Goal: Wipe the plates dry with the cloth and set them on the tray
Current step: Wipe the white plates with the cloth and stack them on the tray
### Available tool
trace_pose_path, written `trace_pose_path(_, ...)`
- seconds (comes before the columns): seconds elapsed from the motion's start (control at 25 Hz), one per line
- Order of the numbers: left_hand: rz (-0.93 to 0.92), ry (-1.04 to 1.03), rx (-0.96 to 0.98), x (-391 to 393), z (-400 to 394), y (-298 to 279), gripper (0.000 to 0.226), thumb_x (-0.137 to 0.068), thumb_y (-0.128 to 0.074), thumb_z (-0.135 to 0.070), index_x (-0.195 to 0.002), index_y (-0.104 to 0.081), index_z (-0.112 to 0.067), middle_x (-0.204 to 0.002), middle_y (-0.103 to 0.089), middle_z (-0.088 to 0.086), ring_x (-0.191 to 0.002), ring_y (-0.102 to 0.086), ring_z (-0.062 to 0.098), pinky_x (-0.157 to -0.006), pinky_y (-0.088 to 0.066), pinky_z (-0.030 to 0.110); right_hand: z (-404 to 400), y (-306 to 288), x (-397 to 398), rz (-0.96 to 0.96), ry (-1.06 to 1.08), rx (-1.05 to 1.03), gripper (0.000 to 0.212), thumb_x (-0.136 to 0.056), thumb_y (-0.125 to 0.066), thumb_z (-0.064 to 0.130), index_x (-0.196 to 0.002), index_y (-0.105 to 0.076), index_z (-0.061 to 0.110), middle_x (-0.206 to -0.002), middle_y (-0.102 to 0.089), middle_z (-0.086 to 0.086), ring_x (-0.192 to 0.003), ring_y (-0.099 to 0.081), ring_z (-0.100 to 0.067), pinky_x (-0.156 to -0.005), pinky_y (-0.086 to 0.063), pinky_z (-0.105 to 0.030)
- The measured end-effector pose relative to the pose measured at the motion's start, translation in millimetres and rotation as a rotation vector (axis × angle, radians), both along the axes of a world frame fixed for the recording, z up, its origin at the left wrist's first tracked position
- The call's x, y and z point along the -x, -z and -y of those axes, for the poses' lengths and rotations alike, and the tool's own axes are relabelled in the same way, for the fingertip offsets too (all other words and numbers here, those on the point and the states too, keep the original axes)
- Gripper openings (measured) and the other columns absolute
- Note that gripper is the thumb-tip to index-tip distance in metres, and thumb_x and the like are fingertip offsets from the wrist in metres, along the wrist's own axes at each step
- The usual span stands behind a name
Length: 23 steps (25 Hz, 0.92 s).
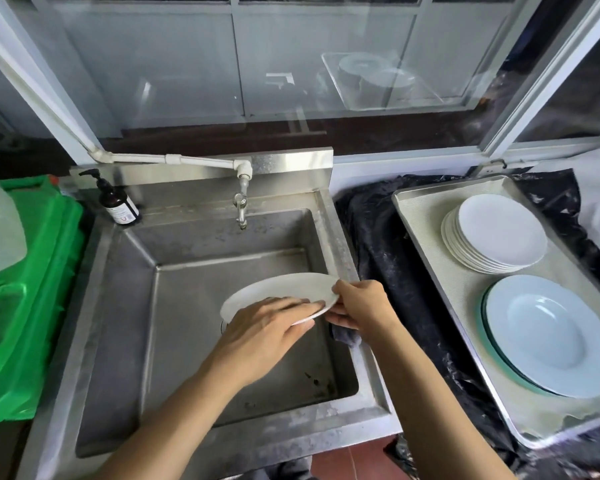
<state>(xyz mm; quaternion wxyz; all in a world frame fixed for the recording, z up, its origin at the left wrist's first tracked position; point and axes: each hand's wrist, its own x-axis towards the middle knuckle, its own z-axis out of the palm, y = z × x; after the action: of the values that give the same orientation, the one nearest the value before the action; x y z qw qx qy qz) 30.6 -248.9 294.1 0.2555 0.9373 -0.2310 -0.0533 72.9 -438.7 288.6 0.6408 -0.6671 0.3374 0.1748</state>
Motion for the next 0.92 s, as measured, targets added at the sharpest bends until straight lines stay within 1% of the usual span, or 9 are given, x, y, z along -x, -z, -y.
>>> trace_pose_path(0.12, -0.106, 0.047, -0.002, 5.5, -1.3, 4.4, 0.042, -0.100, -0.053, -0.046, -0.141, -0.048, -0.054, -0.146, -0.049, -0.026, -0.132, -0.045, 0.002, -0.107, -0.044, 0.033, 4.1, 4.3, 13.5, -0.014, 0.006, 0.080, 0.017, -0.099, -0.055, 0.005, -0.097, -0.071, -0.001, -0.063, -0.073, -0.008, -0.055, -0.074, -0.021, -0.069, -0.065, -0.047)
trace_pose_path(0.24, -0.191, 0.064, -0.009, -3.0, -3.1, 3.3, 0.044, -0.093, -0.056, -0.059, -0.136, -0.053, -0.052, -0.147, -0.045, -0.024, -0.135, -0.038, 0.003, -0.113, -0.033, 0.031, 9.8, 7.9, 26.7, 0.042, 0.044, 0.127, 0.021, -0.097, -0.054, 0.004, -0.097, -0.073, -0.005, -0.069, -0.071, -0.013, -0.057, -0.071, -0.025, -0.067, -0.065, -0.043)
trace_pose_path(0.36, -0.098, -0.085, -0.016, -15.5, -2.9, 0.1, 0.048, -0.095, -0.050, -0.060, -0.139, -0.055, -0.043, -0.152, -0.043, -0.009, -0.142, -0.033, 0.015, -0.117, -0.023, 0.035, 27.2, 8.0, 36.7, 0.149, 0.102, 0.175, 0.024, -0.093, -0.051, 0.002, -0.098, -0.064, -0.018, -0.062, -0.056, -0.021, -0.051, -0.055, -0.032, -0.054, -0.054, -0.041)
trace_pose_path(0.44, -0.093, -0.251, 0.043, -24.4, 2.5, -4.9, 0.048, -0.099, -0.050, -0.049, -0.145, -0.050, -0.035, -0.152, -0.041, -0.004, -0.141, -0.034, 0.021, -0.115, -0.028, 0.037, 46.7, 2.6, 39.3, 0.202, 0.107, 0.209, 0.024, -0.092, -0.051, 0.004, -0.093, -0.069, -0.011, -0.058, -0.056, -0.022, -0.045, -0.057, -0.033, -0.053, -0.054, -0.047)
trace_pose_path(0.52, -0.162, -0.340, 0.175, -33.3, 17.0, -8.9, 0.048, -0.100, -0.052, -0.041, -0.147, -0.045, -0.033, -0.147, -0.042, -0.004, -0.133, -0.041, 0.018, -0.105, -0.036, 0.033, 66.6, -4.9, 38.2, 0.232, 0.114, 0.212, 0.024, -0.090, -0.054, 0.009, -0.082, -0.077, 0.005, -0.060, -0.060, -0.019, -0.051, -0.063, -0.032, -0.060, -0.060, -0.055)
trace_pose_path(0.6, -0.209, -0.371, 0.273, -43.4, 40.6, -11.9, 0.046, -0.100, -0.053, -0.039, -0.145, -0.045, -0.034, -0.143, -0.045, -0.005, -0.121, -0.044, 0.009, -0.095, -0.035, 0.028, 87.8, -9.0, 33.9, 0.254, 0.164, 0.210, 0.027, -0.089, -0.059, 0.011, -0.072, -0.079, 0.018, -0.069, -0.064, -0.013, -0.065, -0.064, -0.028, -0.070, -0.061, -0.055)
trace_pose_path(0.68, -0.251, -0.401, 0.348, -54.5, 64.1, -13.9, 0.043, -0.100, -0.055, -0.037, -0.142, -0.048, -0.033, -0.142, -0.050, -0.003, -0.122, -0.047, 0.012, -0.093, -0.036, 0.029, 110.0, -8.9, 28.4, 0.273, 0.232, 0.186, 0.034, -0.090, -0.063, 0.011, -0.065, -0.079, 0.028, -0.074, -0.067, -0.006, -0.071, -0.064, -0.023, -0.075, -0.062, -0.051)
trace_pose_path(0.84, -0.357, -0.486, 0.506, -76.1, 119.7, -17.6, 0.032, -0.100, -0.055, -0.029, -0.132, -0.057, -0.026, -0.133, -0.062, 0.002, -0.118, -0.058, 0.021, -0.094, -0.049, 0.040, 168.5, -7.2, 15.0, 0.289, 0.339, 0.077, 0.011, -0.090, -0.069, 0.011, -0.081, -0.074, 0.015, -0.077, -0.068, -0.006, -0.069, -0.064, -0.020, -0.068, -0.061, -0.041)
trace_pose_path(0.92, -0.382, -0.510, 0.551, -85.1, 155.2, -16.5, 0.027, -0.100, -0.055, -0.026, -0.126, -0.062, -0.026, -0.130, -0.063, 0.002, -0.116, -0.059, 0.020, -0.088, -0.048, 0.034, 203.0, -5.1, 7.7, 0.313, 0.375, 0.069, 0.006, -0.089, -0.070, 0.012, -0.083, -0.071, 0.013, -0.073, -0.066, -0.004, -0.062, -0.060, -0.018, -0.059, -0.056, -0.034)
